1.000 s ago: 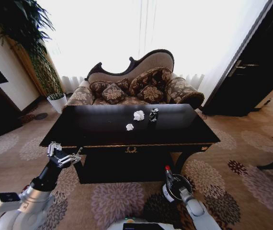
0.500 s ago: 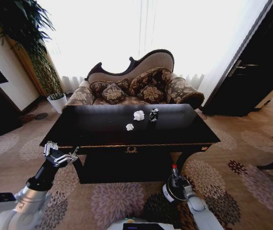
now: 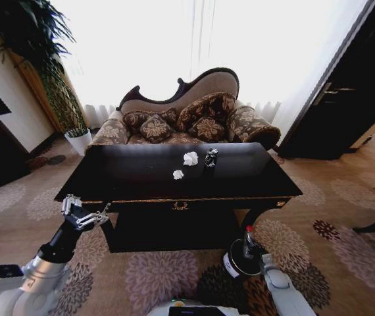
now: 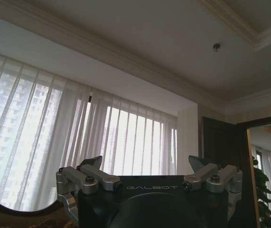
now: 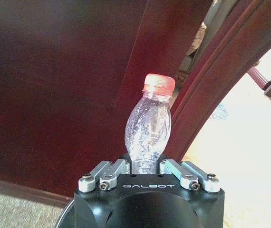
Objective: Move to the front of the table and place the trash on the table into the trash bin.
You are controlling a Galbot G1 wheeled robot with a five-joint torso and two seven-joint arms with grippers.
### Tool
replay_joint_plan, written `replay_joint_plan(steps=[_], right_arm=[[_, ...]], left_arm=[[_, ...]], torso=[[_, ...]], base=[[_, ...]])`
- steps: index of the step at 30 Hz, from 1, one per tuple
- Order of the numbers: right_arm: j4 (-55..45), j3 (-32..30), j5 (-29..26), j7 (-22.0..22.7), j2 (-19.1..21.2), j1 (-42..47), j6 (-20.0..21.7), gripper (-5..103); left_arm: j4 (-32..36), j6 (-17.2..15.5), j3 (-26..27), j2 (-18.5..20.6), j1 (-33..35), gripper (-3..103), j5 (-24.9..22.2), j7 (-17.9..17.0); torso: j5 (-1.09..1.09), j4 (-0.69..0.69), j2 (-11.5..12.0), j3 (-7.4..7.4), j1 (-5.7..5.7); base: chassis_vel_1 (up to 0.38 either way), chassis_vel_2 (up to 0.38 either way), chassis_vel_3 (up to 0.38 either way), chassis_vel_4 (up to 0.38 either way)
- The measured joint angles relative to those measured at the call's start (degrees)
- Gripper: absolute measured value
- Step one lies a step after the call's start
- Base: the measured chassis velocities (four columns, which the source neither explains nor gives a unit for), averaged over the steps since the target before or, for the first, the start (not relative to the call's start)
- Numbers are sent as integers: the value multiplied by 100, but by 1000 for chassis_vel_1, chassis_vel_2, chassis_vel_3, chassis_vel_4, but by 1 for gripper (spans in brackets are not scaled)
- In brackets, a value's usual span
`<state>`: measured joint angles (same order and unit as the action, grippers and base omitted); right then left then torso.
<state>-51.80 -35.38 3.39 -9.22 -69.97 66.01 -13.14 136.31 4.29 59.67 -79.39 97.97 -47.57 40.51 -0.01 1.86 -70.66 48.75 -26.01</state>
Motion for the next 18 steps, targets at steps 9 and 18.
replay_joint_plan(steps=[9,18], right_arm=[[-115,12,14,-102,24,87,66,50],[-263,81,-254,-141,8,162,143,83]], left_arm=[[2,24,-25,-27,30,100,55,22],[19,34,-28,-19,59,100,81,25]], torso=[[0,0,0,0,0],[0,0,0,0,0]], base=[[0,0,0,0],[0,0,0,0]])
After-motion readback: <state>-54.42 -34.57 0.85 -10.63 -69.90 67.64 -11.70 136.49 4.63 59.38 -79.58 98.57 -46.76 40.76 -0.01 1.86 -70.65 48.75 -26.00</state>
